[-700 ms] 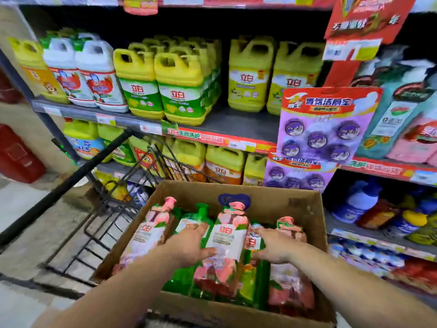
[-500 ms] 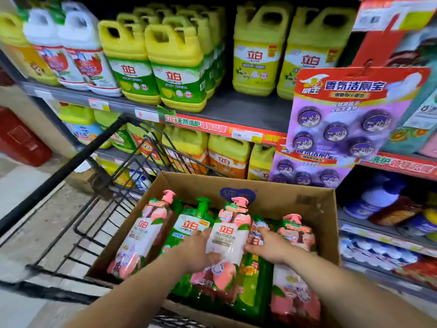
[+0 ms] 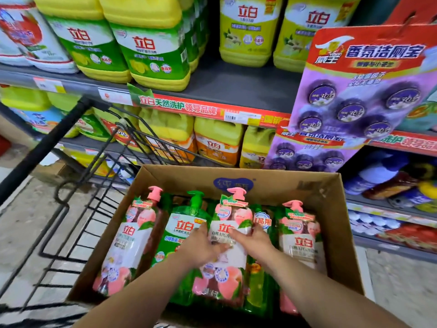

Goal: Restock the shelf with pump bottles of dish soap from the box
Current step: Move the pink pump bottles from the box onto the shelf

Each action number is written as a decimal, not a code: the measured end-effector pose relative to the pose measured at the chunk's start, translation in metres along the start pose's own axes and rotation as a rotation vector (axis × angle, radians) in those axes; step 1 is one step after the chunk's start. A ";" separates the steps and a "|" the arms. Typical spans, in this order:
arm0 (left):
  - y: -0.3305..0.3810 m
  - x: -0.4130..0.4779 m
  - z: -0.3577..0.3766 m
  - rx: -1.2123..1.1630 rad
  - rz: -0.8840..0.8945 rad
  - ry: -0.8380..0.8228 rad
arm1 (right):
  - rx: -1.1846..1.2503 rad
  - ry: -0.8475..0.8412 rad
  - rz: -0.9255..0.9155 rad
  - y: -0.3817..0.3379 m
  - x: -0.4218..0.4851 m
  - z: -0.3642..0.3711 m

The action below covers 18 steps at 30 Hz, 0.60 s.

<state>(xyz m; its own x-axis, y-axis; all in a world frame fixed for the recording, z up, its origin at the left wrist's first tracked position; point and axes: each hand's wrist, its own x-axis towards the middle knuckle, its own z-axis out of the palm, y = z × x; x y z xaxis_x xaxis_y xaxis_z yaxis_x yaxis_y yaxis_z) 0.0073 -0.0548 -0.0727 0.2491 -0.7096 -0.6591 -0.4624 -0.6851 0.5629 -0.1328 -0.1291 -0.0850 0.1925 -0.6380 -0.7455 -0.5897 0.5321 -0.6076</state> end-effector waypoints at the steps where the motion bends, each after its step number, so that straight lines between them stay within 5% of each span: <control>1: -0.001 0.000 -0.001 -0.026 0.014 -0.023 | 0.032 0.025 0.039 -0.001 0.001 0.004; 7: -0.012 0.003 -0.008 0.072 0.092 -0.101 | 0.118 0.186 0.200 -0.011 0.013 0.026; 18: -0.025 0.005 -0.013 -0.174 0.108 -0.187 | 0.369 0.241 0.166 -0.009 0.010 0.038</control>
<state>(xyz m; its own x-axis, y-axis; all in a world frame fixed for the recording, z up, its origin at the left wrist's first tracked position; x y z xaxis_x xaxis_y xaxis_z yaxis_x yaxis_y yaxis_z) 0.0314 -0.0431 -0.0832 0.0376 -0.7488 -0.6618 -0.3204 -0.6363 0.7018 -0.0961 -0.1193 -0.0969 -0.0941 -0.6157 -0.7823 -0.2704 0.7721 -0.5752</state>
